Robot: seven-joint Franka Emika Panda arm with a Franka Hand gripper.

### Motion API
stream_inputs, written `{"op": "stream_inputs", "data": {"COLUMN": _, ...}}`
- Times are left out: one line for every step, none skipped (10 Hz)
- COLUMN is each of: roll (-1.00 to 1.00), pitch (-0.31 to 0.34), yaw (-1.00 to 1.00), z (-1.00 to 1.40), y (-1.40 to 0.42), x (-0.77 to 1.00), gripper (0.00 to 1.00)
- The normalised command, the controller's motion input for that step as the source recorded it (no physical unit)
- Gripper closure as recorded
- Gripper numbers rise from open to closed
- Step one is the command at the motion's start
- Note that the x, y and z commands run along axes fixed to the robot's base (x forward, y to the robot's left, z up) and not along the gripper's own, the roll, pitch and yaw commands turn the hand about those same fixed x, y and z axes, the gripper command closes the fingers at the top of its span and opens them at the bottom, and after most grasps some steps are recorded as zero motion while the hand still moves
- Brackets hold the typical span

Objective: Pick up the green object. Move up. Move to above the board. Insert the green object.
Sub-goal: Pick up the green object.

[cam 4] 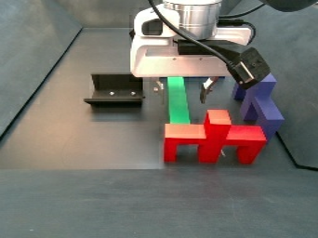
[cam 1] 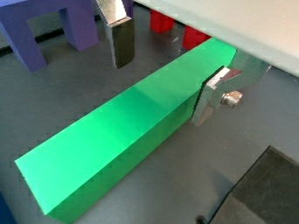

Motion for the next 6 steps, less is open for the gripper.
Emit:
{"op": "stream_inputs", "data": {"roll": -0.32, "pitch": -0.201, "yaw": -0.30, "z": -0.10, "y": 0.00, "x": 0.00, "gripper": 0.00}}
{"op": "stream_inputs", "data": {"roll": -0.31, "pitch": -0.210, "yaw": -0.28, "z": -0.14, "y": 0.00, "x": 0.00, "gripper": 0.00}}
{"op": "stream_inputs", "data": {"roll": -0.25, "pitch": -0.180, "yaw": -0.07, "z": -0.21, "y": 0.00, "x": 0.00, "gripper": 0.00}}
{"op": "stream_inputs", "data": {"roll": -0.13, "pitch": -0.113, "yaw": 0.00, "z": -0.18, "y": -0.10, "x": 0.00, "gripper": 0.00}}
{"op": "stream_inputs", "data": {"roll": -0.05, "pitch": -0.069, "yaw": 0.00, "z": -0.23, "y": -0.06, "x": 0.00, "gripper": 0.00}}
{"op": "stream_inputs", "data": {"roll": 0.01, "pitch": -0.043, "yaw": 0.06, "z": -0.15, "y": 0.00, "x": -0.05, "gripper": 0.00}}
